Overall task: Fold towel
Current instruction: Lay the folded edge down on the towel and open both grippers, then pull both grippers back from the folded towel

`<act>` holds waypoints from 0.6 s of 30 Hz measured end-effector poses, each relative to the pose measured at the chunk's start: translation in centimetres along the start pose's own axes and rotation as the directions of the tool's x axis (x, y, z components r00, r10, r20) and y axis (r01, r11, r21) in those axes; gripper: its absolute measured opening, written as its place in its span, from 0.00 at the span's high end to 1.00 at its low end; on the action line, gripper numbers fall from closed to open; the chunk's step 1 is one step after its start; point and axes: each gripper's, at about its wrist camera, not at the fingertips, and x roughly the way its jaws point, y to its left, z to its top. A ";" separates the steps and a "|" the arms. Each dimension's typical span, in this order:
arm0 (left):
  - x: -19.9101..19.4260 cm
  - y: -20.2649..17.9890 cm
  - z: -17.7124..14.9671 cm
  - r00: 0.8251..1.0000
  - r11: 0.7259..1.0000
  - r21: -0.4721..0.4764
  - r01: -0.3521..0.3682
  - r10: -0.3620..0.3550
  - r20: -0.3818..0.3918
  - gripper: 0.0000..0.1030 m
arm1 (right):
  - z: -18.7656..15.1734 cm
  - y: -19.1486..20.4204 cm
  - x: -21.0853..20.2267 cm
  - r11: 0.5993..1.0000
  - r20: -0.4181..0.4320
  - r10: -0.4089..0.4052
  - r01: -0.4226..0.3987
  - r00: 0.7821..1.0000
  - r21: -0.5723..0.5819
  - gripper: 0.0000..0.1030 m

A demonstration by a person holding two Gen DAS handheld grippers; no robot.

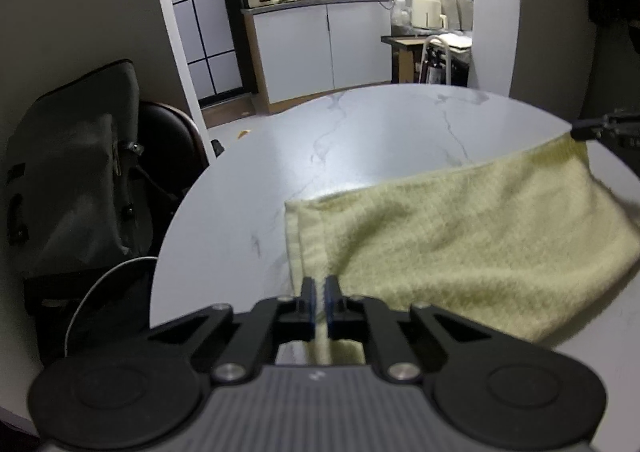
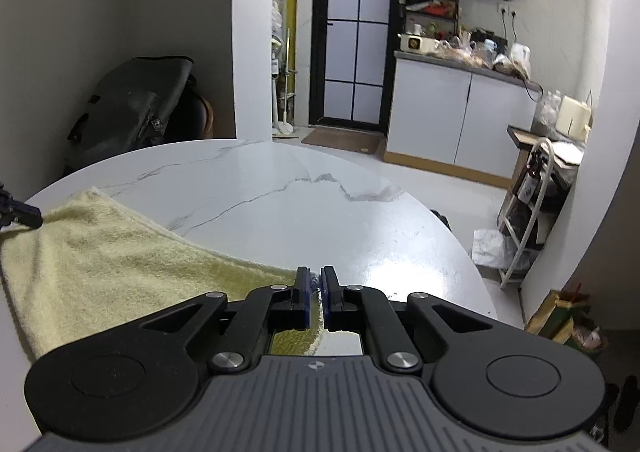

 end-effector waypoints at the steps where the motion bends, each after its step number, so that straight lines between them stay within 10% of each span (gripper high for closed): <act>1: -0.1 0.1 -0.1 1.000 1.000 -0.002 -0.005 0.005 0.000 0.88 | 0.0 0.0 0.1 1.000 -0.002 -0.002 0.002 1.000 0.001 0.92; 13: -1.8 0.1 -1.5 0.997 0.997 0.012 -0.071 0.070 0.023 0.77 | 0.1 -1.4 -1.2 0.999 -0.029 -0.040 0.040 0.999 0.011 0.91; 18: -3.0 0.0 -2.8 0.998 0.998 0.022 -0.059 0.058 0.025 0.66 | 0.5 -1.5 -1.4 1.000 -0.044 -0.005 0.004 0.999 -0.023 0.53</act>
